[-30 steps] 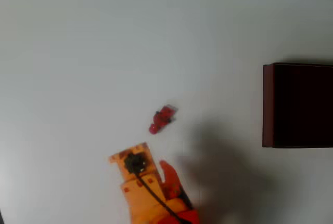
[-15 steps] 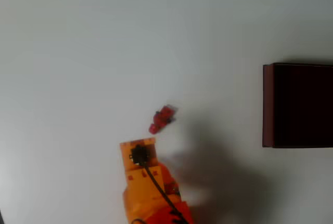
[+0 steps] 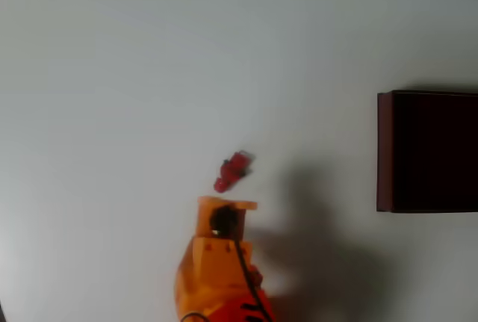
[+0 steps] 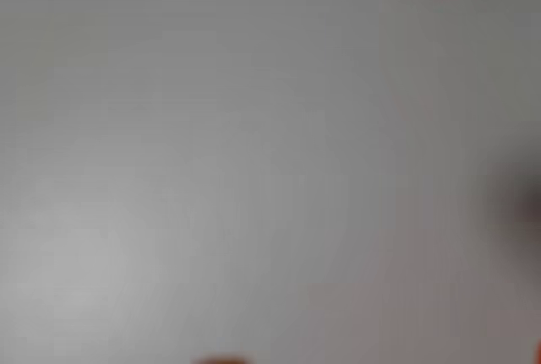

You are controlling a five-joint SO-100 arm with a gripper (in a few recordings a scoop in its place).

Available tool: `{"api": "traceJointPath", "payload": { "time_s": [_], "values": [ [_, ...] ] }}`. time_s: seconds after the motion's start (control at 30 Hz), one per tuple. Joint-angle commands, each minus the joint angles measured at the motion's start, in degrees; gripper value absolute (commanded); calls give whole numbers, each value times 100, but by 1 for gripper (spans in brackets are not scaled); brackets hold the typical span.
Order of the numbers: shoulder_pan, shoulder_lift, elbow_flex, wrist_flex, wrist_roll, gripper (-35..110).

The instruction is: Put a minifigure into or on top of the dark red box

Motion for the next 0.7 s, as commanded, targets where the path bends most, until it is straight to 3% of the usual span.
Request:
{"api": "traceJointPath", "payload": {
  "time_s": [0.0, 0.17, 0.3, 0.67],
  "values": [
    [62, -211, -264, -369, 264, 19],
    [-53, -2276, -1125, -1187, 396, 20],
    [132, -3911, -2188, -1081, 18, 20],
    [686, -4878, -2136, -1336, 114, 23]
  ]
}}
